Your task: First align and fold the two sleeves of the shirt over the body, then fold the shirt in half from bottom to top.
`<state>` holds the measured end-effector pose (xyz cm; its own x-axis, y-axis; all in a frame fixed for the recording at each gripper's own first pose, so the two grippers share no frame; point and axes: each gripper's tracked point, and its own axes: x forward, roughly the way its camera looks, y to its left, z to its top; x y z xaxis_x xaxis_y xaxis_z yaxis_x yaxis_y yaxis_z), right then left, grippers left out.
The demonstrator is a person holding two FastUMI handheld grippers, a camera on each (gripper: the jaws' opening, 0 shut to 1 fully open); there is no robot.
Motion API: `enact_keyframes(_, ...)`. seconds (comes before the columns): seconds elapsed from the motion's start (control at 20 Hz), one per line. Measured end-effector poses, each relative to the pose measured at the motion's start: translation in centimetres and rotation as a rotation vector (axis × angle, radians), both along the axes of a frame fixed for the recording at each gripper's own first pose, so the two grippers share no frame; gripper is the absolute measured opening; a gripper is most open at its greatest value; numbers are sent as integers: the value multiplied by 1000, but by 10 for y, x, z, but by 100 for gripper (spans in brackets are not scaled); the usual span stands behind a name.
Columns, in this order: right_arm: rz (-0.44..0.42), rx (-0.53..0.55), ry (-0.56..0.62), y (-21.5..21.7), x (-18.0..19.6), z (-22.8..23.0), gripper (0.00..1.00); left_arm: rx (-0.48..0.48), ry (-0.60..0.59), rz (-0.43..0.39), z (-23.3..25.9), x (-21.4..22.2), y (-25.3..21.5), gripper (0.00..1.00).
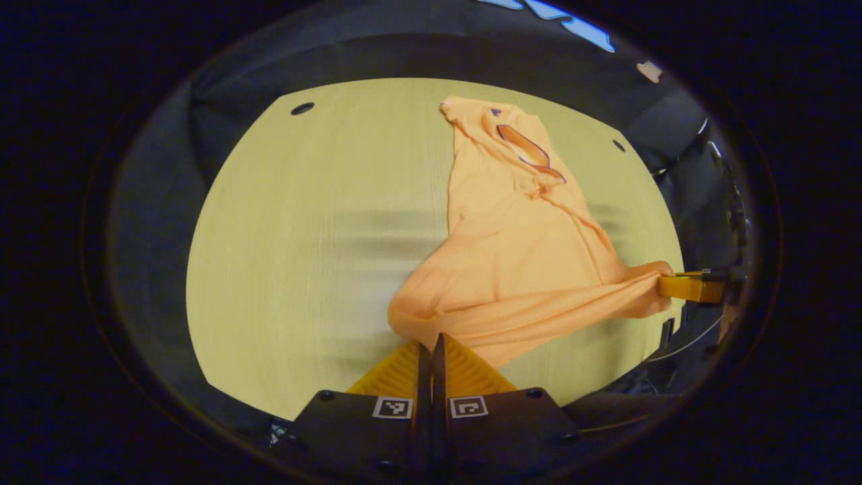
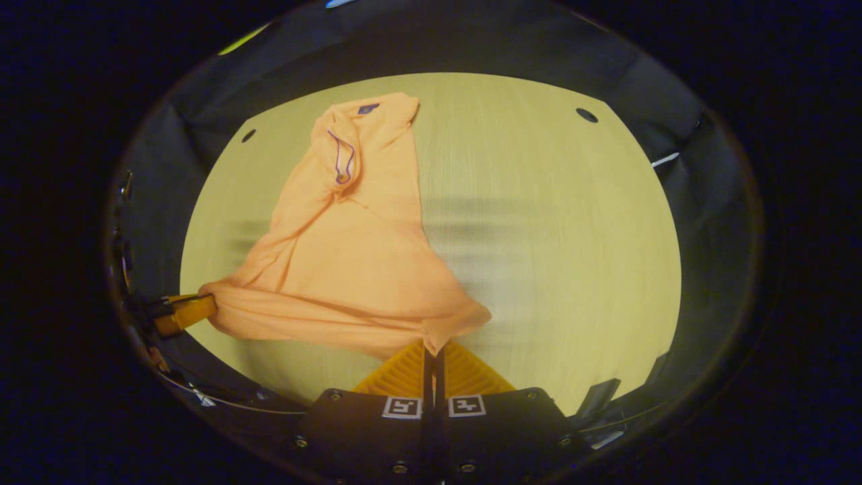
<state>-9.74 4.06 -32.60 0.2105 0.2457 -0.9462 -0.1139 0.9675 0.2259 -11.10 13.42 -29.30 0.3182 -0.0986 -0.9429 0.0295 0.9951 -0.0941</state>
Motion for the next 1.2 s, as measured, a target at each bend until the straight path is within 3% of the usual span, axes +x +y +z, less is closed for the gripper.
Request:
enact_keyframes(0.6,-59,21,-192,1,167,48,0,-21,-167,-9,48,171,2,6)
enact_keyframes(1.2,-227,56,-345,-3,290,54,0,-31,-324,-7,49,318,-14,6)
